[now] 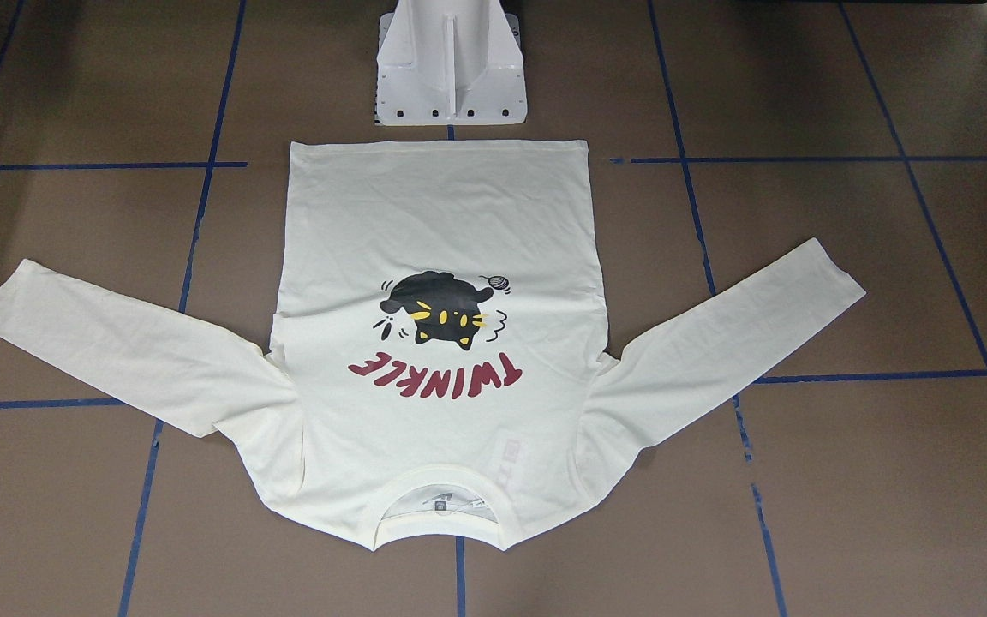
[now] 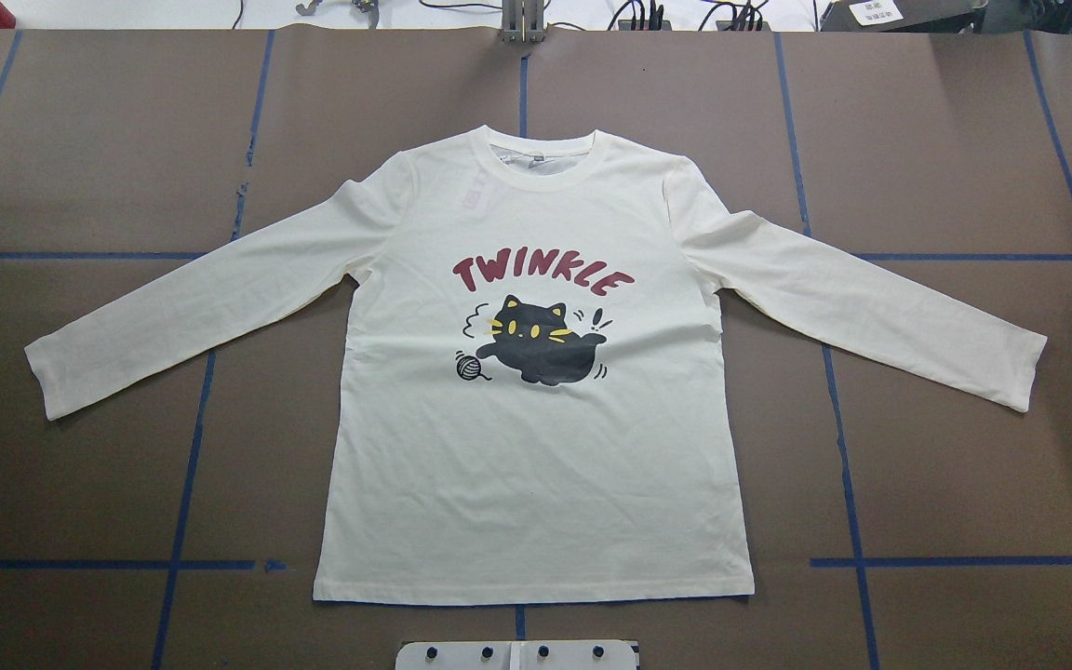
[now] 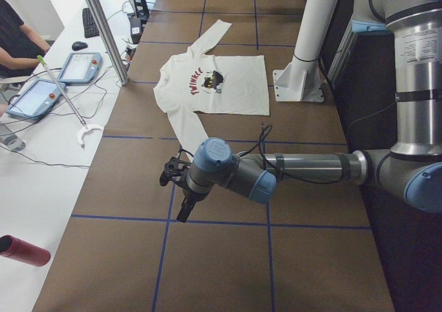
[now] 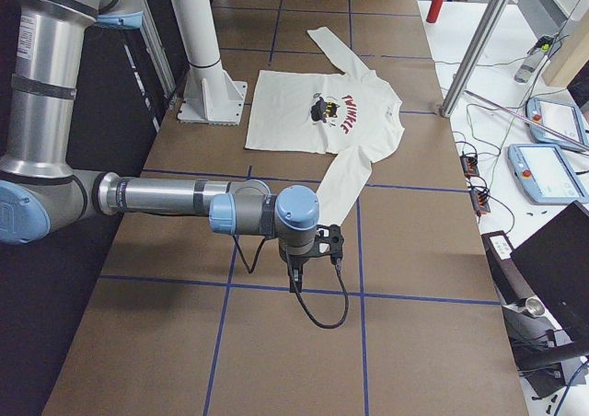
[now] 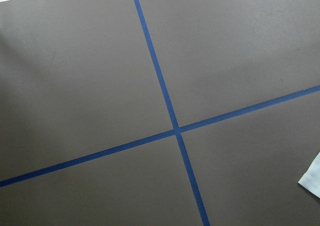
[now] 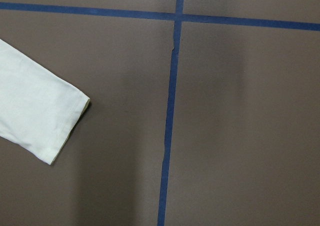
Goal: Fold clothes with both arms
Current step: 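Move the right gripper toward the sleeve cuff nearest it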
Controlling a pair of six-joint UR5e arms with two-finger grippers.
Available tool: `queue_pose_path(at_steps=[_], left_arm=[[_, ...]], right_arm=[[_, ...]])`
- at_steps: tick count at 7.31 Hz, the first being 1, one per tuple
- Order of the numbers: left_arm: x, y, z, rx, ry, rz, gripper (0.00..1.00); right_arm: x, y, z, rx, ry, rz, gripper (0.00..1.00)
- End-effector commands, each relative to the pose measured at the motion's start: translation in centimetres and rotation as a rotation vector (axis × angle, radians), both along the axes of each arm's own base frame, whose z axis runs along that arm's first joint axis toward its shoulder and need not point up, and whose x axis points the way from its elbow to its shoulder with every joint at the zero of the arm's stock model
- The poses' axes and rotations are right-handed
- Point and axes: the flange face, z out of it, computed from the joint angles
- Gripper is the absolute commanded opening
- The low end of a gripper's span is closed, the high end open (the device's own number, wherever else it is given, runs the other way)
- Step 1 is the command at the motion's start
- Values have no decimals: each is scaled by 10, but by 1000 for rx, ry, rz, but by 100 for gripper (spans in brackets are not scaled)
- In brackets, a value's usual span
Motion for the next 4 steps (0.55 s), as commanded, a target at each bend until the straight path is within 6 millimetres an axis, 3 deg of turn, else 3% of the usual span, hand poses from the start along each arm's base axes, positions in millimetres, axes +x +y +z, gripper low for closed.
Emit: queue_pose_path(at_steps=[1,2,4], left_arm=[[0,-2,-4,5,-1,-3,100],[-1,0,5,-18,-7,-8,100],[1,31,16,-38,11,1,100]], right_arm=[[0,0,0,1,2,0,100],[0,0,0,1,2,0,100],[-1,-2,-2,5,-1,-2,100]])
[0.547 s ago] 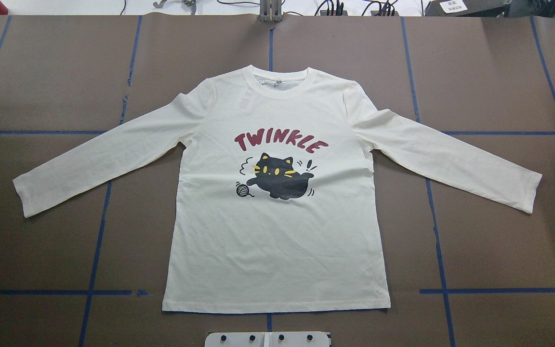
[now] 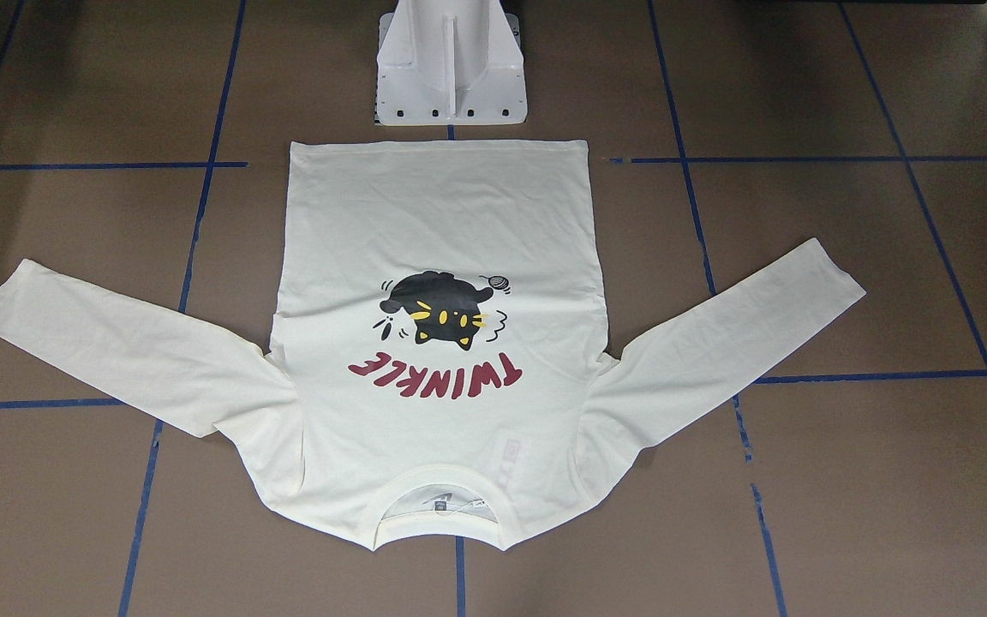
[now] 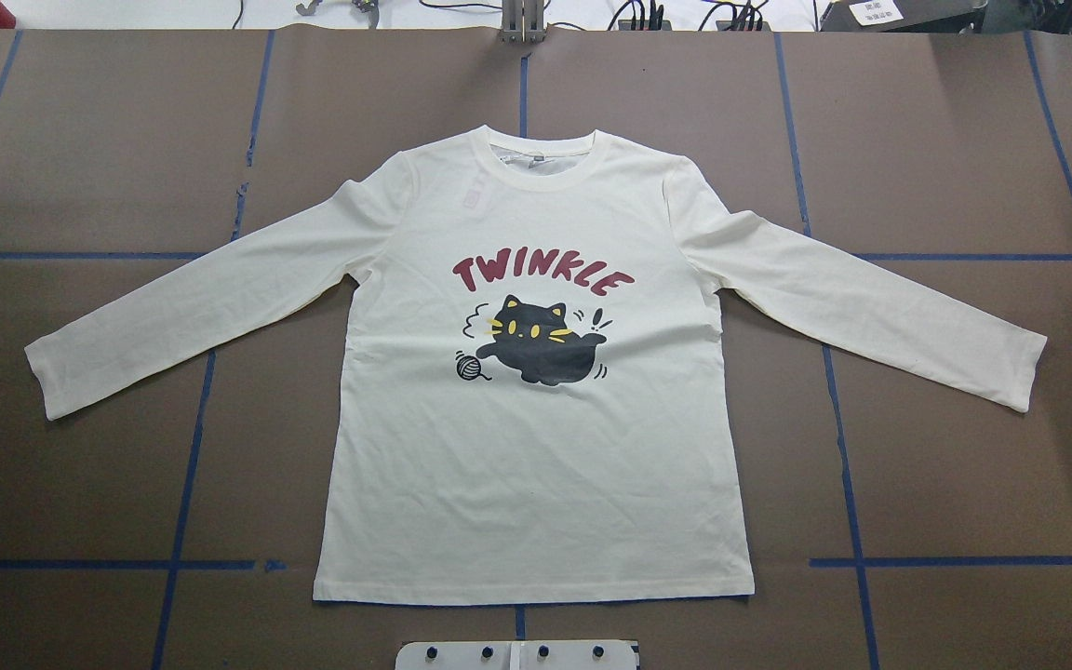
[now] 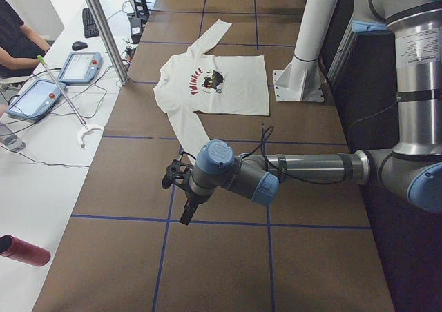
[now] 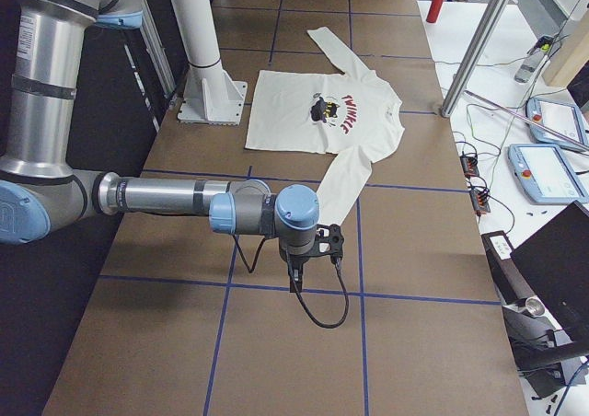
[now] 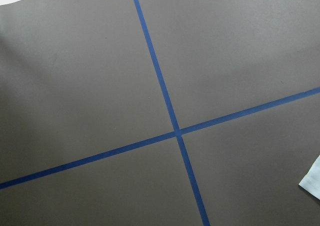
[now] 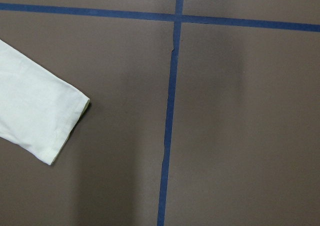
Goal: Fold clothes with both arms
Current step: 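Move the right gripper toward the sleeve cuff nearest it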
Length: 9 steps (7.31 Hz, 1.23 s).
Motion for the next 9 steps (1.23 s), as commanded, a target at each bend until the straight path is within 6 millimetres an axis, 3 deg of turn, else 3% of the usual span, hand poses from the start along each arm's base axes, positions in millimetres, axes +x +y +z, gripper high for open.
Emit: queue_pose_path(at_steps=[1,2,4,6,8,9], left_arm=[[3,14,3,-2,12,7,100],[3,15,1,14,16,5,100],[4,15,4,11,14,7,100],[4,16,6,9,13,8,100],[4,16,6,9,13,8,100],[4,16,6,7,13,8,100]], right_arm=[[-4,-5,1,37,-16,-8,100],[-14,-11,15,66,-45,3,100],[-89,-33,36,40,-91,78,100],[-148,-37,30,-8,-105,178,96],[-181,-45,36,-41,-74,184,96],[-184,-48,42,-59,-70,188,94]])
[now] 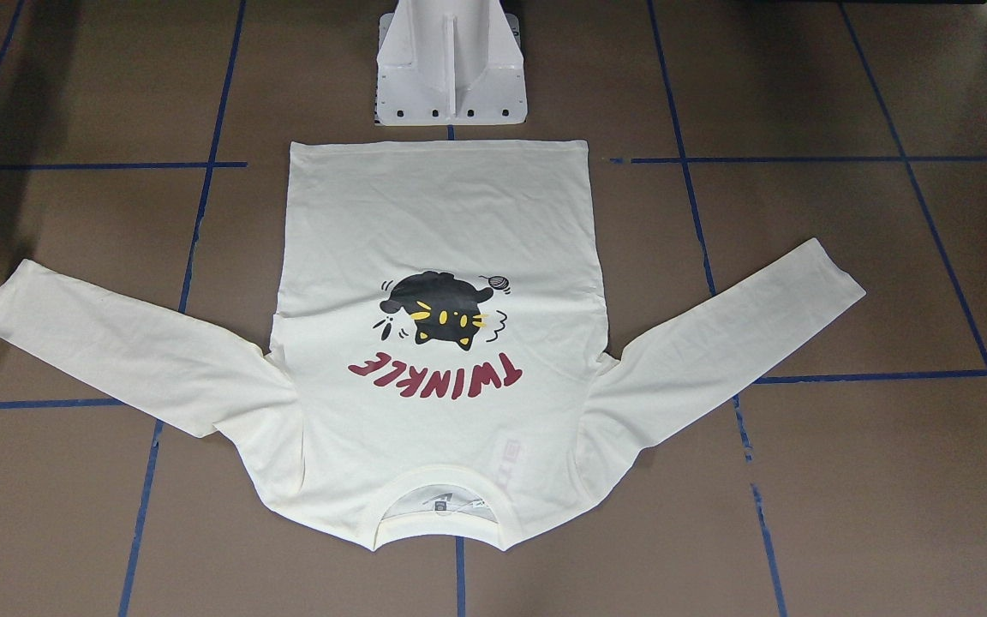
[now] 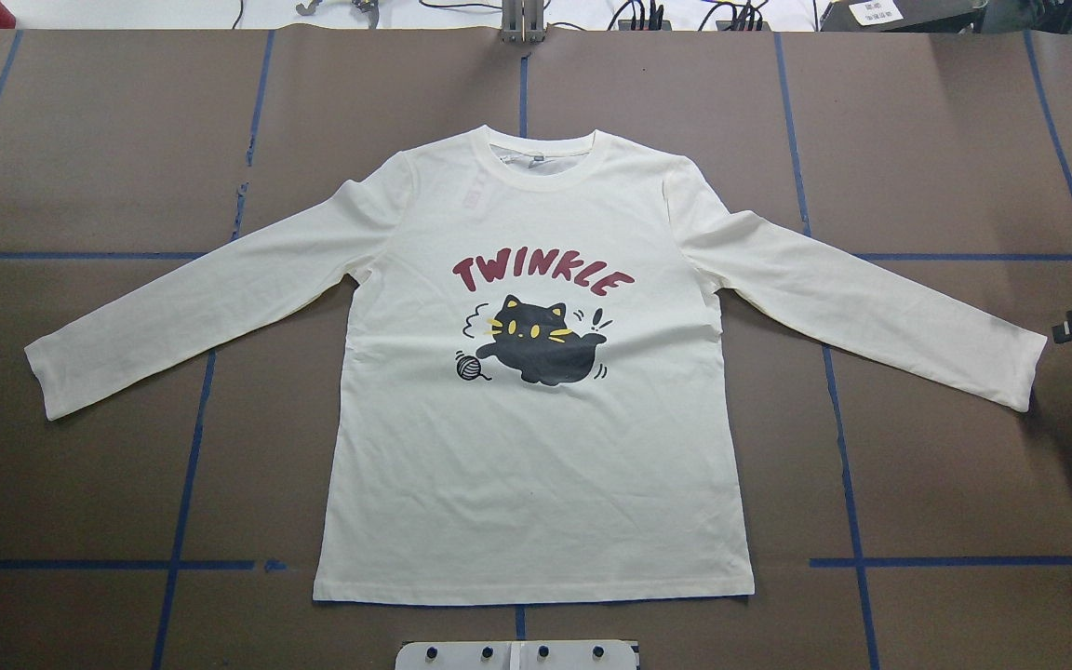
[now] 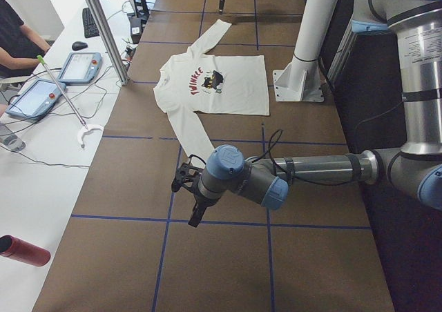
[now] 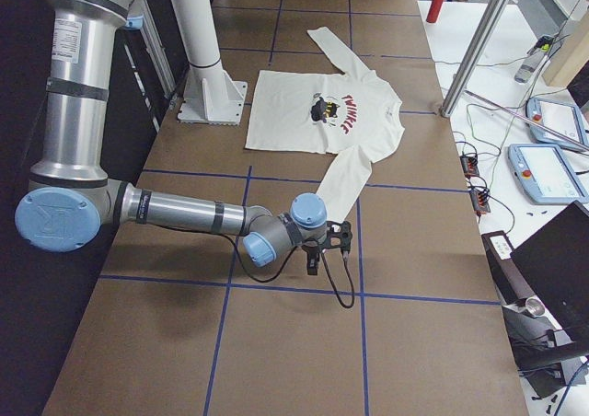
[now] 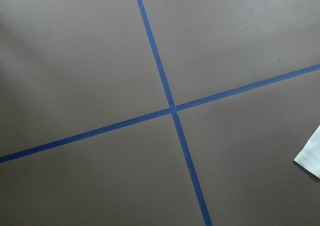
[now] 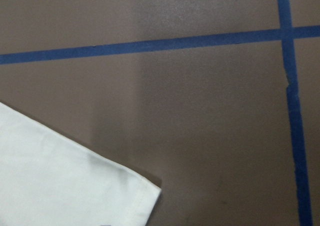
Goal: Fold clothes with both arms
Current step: 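Move the right gripper toward the sleeve cuff nearest it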
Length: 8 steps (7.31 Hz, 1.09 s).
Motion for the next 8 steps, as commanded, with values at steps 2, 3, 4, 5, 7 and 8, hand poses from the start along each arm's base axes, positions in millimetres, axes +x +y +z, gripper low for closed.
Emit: queue_pose_path(at_steps=[2,3,4,5,7,8], left_arm=[[0,0,1,-1,0,0,100],[0,0,0,0,0,0,100],[0,0,0,0,0,0,100],[0,0,0,0,0,0,100],[0,0,0,0,0,0,100],[0,0,0,0,0,0,100]], right_arm=[[-20,-11,4,-29,2,1,90],[-22,-13,4,-30,1,0,90],[-26,-14,3,-32,2,-3,89],[-28,-13,4,-40,2,-3,89],[-34,-10,7,-53,5,-10,85],[-36,-10,8,-55,5,-13,81]])
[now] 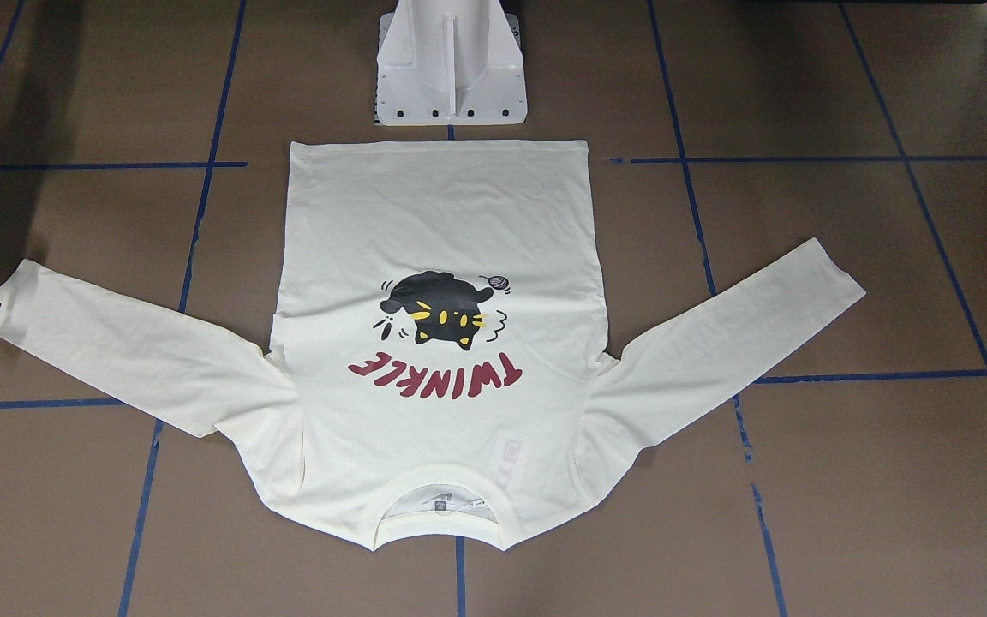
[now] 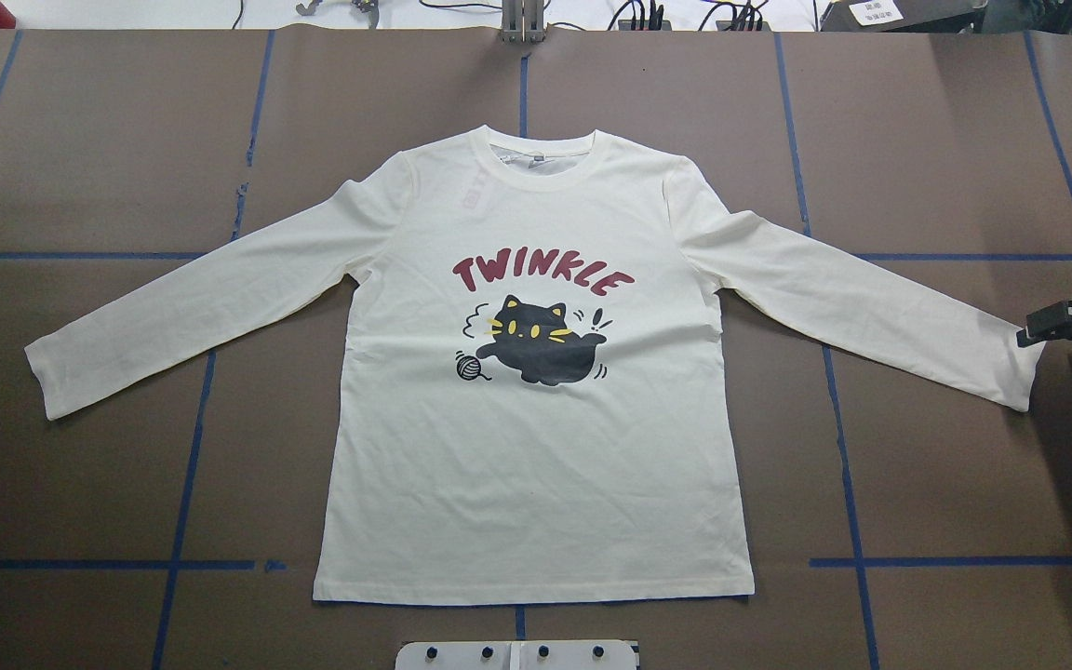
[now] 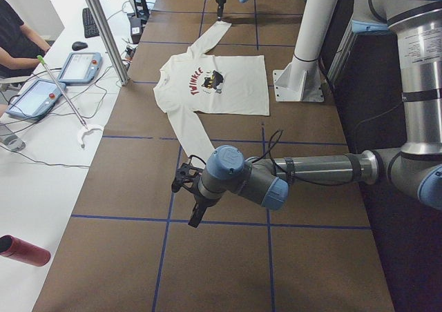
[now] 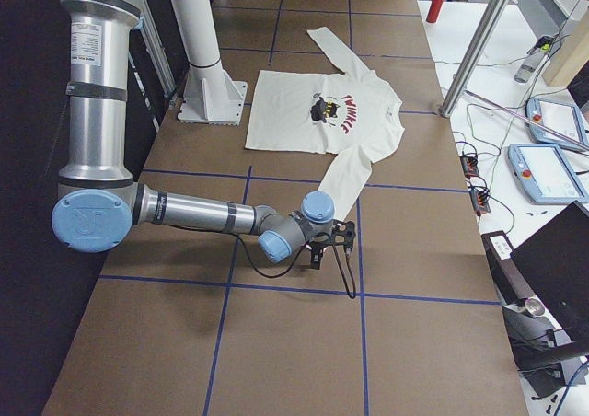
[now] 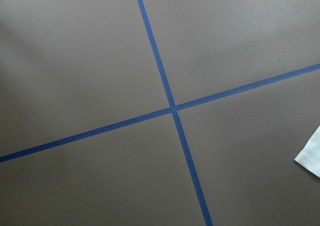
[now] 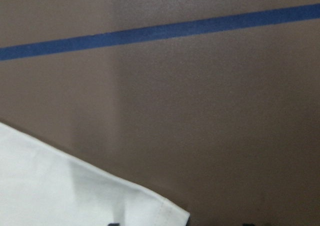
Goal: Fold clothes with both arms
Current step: 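Move the right gripper toward the sleeve cuff nearest it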
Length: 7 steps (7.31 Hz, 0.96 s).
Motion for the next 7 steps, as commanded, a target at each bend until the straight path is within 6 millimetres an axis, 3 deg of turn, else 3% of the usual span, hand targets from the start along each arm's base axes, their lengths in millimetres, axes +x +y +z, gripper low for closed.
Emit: queue_pose_path(at_steps=[1,3,6,7], left_arm=[[0,0,0,0,0,0,100],[0,0,0,0,0,0,100],[0,0,0,0,0,0,100],[0,-1,-1,3,0,0,100]], right_arm=[[-3,1,1,-20,0,9,58],[-4,1,0,-39,-3,26,3],[-9,-7,-15,-18,-28,19,0],[-9,-8,-37,3,-69,6,0]])
